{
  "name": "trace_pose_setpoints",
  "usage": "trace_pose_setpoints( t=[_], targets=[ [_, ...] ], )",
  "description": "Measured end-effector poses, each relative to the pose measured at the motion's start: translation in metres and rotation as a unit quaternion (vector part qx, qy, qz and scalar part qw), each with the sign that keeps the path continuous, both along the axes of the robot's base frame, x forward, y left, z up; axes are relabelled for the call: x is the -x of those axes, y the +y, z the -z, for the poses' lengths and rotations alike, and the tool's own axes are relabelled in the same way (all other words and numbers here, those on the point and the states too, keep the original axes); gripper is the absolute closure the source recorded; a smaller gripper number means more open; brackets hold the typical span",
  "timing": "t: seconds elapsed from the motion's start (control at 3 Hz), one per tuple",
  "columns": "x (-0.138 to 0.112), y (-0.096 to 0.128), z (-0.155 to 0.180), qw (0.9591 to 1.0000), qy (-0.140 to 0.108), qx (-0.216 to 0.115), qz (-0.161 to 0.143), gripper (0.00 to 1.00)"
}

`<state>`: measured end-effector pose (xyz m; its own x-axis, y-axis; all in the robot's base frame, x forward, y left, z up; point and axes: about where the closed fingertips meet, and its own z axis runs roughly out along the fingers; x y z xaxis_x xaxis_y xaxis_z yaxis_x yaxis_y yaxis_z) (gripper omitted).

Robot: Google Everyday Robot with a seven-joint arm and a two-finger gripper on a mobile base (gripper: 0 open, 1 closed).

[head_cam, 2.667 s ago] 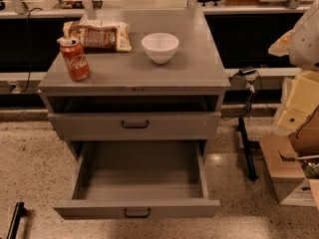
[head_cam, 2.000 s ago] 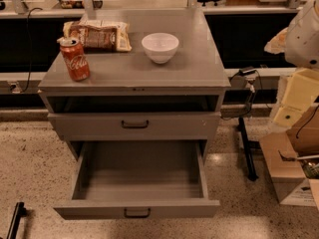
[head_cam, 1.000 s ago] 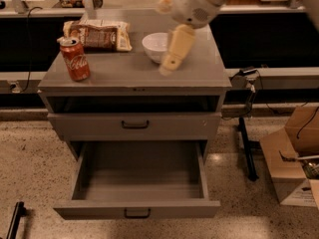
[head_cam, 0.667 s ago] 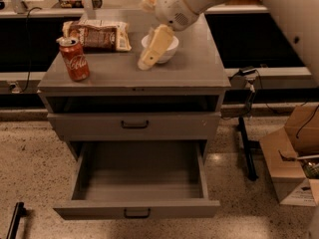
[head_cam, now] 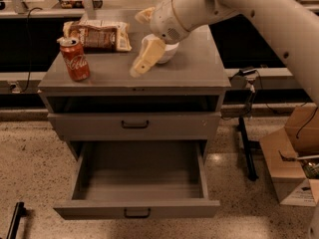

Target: Place coke can into middle drawer

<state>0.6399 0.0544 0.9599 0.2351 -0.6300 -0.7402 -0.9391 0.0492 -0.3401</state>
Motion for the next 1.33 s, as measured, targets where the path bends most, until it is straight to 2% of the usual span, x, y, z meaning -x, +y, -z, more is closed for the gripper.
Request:
trace_pose_setpoints(
  t=[0.33,0.67,1.0,1.33],
  targets=[
    [-0.023,0.044,0.030,0.9977,0.010,-0.067,0.005,0.00],
    [-0.051,0.087,0.059,0.9911,0.019,-0.129,0.028,0.00],
    [-0.069,0.115,0.076,0.9848,0.026,-0.165,0.046,0.00],
    [-0.081,0.137,0.088,0.9737,0.046,-0.211,0.072,0.00]
  ],
)
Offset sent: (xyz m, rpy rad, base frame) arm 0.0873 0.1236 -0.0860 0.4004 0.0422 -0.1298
